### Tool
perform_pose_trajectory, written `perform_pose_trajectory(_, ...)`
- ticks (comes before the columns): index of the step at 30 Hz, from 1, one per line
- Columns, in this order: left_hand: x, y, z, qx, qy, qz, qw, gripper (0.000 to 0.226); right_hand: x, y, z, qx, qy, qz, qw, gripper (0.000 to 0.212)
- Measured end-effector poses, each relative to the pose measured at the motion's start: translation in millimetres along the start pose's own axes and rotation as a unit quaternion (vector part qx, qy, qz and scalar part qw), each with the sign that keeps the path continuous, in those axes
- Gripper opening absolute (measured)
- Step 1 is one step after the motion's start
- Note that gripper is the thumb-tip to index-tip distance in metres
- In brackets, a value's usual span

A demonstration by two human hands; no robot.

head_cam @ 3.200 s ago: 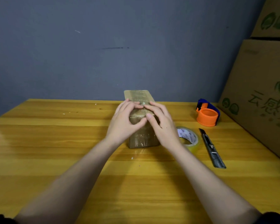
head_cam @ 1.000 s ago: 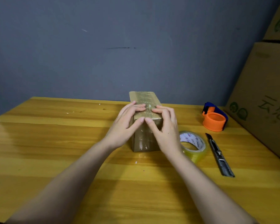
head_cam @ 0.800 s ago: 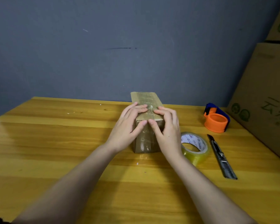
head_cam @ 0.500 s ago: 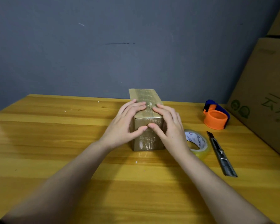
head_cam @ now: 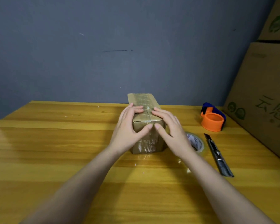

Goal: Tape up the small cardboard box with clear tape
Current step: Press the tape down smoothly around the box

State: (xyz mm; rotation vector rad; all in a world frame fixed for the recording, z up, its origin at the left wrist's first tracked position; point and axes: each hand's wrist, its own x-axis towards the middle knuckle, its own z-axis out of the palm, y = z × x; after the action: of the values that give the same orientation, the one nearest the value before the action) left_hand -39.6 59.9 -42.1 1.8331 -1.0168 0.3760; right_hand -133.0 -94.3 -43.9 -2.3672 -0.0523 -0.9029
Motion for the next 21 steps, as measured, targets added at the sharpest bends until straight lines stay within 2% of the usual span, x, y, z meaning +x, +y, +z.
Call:
perform_pose_trajectory(4, 0.7, 4.4, 8.4, 0.005, 0.052, -0.014, 0.999, 0.047, 1.4, -7.4, 14.2, 0.022, 0.075, 0.032, 0.996, 0.038)
perform_pose_trajectory(9, 0.7, 2.0, 8.4, 0.028, 0.047, -0.007, 0.998, 0.047, 0.2, -6.7, 16.8, -0.009, 0.085, 0.026, 0.996, 0.039)
perform_pose_trajectory(14, -0.4, -0.9, 7.7, 0.033, 0.038, 0.010, 0.999, 0.054, -0.5, -2.3, 11.4, -0.026, 0.054, 0.012, 0.998, 0.040)
perform_pose_trajectory(21, -1.1, -7.7, 1.1, 0.039, -0.014, 0.033, 0.999, 0.069, 0.3, 4.6, -2.6, -0.068, -0.023, -0.007, 0.997, 0.046)
